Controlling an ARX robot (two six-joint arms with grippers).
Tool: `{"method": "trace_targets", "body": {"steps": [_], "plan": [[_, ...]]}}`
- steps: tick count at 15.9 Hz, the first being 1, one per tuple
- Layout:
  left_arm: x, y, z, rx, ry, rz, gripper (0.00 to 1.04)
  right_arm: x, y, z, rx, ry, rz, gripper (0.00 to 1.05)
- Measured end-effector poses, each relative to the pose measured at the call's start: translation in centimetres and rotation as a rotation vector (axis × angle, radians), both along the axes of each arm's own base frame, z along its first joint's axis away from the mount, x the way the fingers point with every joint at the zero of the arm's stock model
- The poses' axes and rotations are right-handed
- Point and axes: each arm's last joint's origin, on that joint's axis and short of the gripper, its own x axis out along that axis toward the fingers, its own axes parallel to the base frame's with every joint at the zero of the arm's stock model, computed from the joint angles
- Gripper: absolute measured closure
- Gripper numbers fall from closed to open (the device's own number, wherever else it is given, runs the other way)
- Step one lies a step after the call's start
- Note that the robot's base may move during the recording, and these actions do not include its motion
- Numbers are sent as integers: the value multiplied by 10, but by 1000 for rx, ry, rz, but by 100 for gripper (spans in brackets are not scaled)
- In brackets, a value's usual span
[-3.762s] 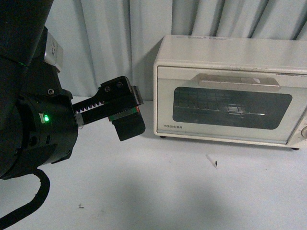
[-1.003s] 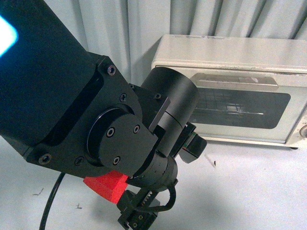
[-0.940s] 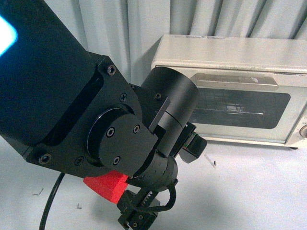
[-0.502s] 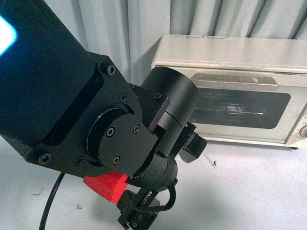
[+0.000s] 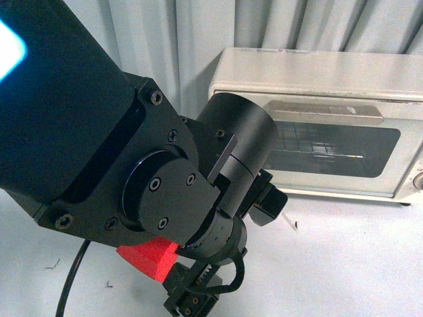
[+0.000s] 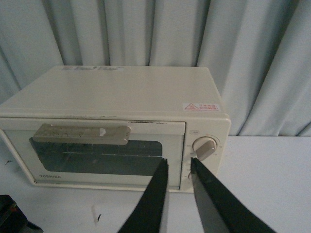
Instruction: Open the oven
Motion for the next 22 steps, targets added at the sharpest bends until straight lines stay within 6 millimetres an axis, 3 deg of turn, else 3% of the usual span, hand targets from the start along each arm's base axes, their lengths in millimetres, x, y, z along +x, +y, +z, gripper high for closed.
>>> {"method": "trace_targets", "body": {"steps": [2,7,10,11,22], "plan": [[0,0,0,0,0,0,7,15,9,5,-24,22,3,102],[0,0,0,0,0,0,7,62,37,2,-72,96,2,103],[0,0,0,0,0,0,7,123,71,-4,-148,193,47,103],[0,0,0,0,-1,0,7,132,76,-5,-157,207,50,103],[0,0,0,0,0,0,7,160,82,-27,-189,294,55,103]]}}
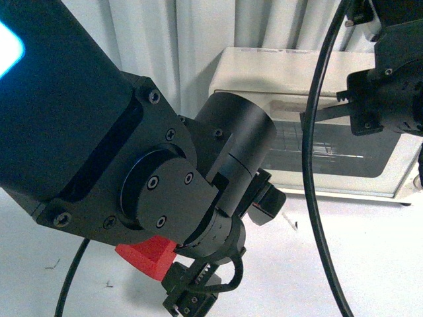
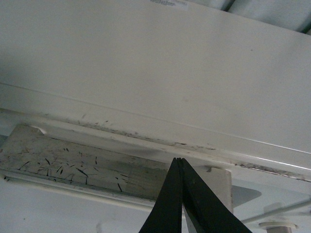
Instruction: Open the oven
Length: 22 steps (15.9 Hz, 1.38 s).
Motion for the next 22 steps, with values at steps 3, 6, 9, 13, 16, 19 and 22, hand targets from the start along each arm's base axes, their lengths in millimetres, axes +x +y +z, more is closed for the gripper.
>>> {"method": "trace_targets", "body": {"steps": [3,6,9,13,16,19,22], "plan": [[0,0,0,0,0,0,7,10,-6,-4,-3,11,-5,103],[0,0,0,0,0,0,7,12,-7,-6,94,33,-25,103],[0,0,0,0,0,0,7,-9,-1,-13,202,32,-65,103],[0,0,0,0,0,0,7,-30,5,-18,220,34,-57,103],[0,0,0,0,0,0,7,-47,6,-24,217,42,-54,103],[0,0,0,1,0,0,7,-66,4,-33,208,55,-49,103],[0,0,0,3,2,-1,7,-88,-5,-34,200,11,-82,103]]}}
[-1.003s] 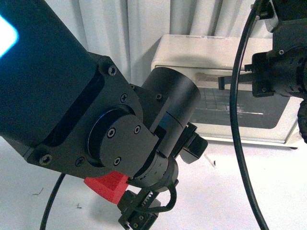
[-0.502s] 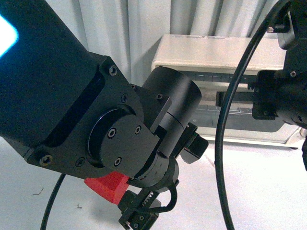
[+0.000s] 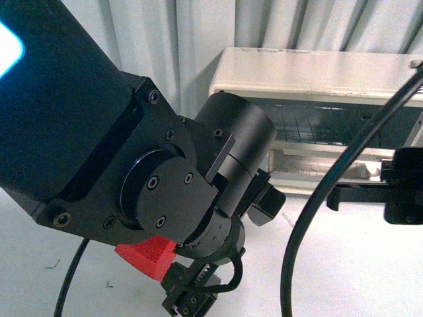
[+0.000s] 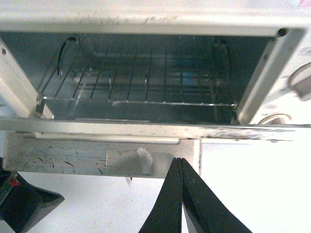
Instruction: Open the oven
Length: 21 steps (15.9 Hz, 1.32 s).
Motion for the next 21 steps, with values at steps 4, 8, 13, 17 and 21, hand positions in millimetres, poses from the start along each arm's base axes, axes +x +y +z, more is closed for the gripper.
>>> {"method": "trace_targets", "body": {"steps": [4,8,13,17,21], "plan": [[0,0,0,0,0,0,7,-53,-16,20,-41,-155,-25,103],[0,0,0,0,0,0,7,-105,-77,13,-118,-186,-164,103],[0,0,0,0,0,0,7,-139,-133,28,-110,-366,-297,61],[0,0,0,0,0,-1,7,-141,-121,27,-29,-383,25,84],[0,1,0,0,0,2,7,-153,-111,26,-22,-396,37,103]]}}
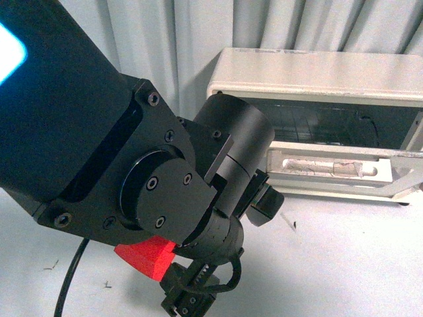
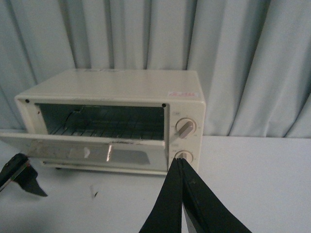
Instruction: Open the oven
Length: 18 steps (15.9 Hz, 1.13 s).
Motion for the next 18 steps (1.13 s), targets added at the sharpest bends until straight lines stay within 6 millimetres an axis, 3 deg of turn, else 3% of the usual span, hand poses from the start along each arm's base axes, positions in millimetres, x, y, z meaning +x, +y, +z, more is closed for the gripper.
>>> {"method": "trace_targets", "body": {"steps": [4,18], "plan": [[0,0,0,0,0,-1,7,1,14,-3,8,27,28,103],[0,0,0,0,1,-1,7,1,13,-3,8,27,1,103]]}}
